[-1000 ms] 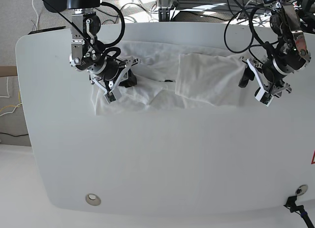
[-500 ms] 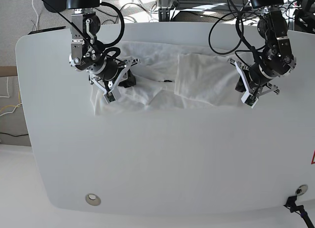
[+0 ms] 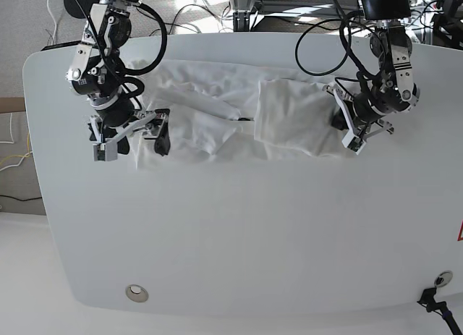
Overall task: Fold the T-shirt properly
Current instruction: 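Release the left gripper and reposition the right gripper on the shirt, then grasp the shirt end with the right gripper and lift it toward the left gripper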
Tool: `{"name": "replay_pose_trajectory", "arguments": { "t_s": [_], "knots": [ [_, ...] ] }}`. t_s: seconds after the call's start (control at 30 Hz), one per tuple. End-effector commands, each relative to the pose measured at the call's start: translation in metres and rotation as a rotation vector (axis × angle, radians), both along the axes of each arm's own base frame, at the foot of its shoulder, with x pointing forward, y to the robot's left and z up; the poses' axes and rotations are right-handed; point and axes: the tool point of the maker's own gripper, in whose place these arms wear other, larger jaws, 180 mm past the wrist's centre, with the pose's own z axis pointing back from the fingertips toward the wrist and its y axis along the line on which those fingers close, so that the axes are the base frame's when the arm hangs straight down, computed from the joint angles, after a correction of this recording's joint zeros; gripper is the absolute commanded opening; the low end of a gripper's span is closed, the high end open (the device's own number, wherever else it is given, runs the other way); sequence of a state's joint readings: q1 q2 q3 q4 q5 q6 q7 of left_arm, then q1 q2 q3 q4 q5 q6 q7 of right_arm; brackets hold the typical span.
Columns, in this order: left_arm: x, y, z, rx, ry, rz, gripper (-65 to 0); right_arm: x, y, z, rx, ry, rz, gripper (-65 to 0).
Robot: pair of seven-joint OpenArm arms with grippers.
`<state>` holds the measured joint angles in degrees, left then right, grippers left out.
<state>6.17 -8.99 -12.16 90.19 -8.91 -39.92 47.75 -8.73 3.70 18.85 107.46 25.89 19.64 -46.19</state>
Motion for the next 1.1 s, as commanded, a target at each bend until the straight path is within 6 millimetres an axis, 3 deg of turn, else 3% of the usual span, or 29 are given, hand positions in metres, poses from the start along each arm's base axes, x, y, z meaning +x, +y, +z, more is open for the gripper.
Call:
{"name": "replay_pose_trajectory", "arguments": {
  "t_s": [0.0,0.17,0.3,0.47,0.83,1.07],
  "knots": [
    [-0.007,0.015,-0.004,0.064,0.039,-0.005,-65.0,0.003,-0.023,0.010,0.067,-0.050,-0.086,-6.8],
    [-0.007,0.020,-0.003,0.075,0.039,-0.004,-65.0,-0.018,-0.069,-0.022,0.181,0.068,-0.188,-6.9],
    [-0.007,0.020,-0.003,0.075,0.039,-0.004,-65.0,-0.036,-0.078,-0.049,0.264,0.146,-0.218,-6.9],
    [-0.007,0.020,-0.003,0.075,0.039,-0.004,-65.0,-0.045,-0.076,-0.065,0.285,0.190,-0.227,-6.9],
    [-0.007,0.020,-0.003,0.075,0.039,-0.004,-65.0,-0.042,-0.001,-0.077,0.350,0.234,-0.057,-7.0],
    [-0.007,0.020,-0.004,0.075,0.040,-0.004,-65.0,-0.043,0.011,-0.080,0.358,0.247,-0.029,-7.2]
  ]
}}
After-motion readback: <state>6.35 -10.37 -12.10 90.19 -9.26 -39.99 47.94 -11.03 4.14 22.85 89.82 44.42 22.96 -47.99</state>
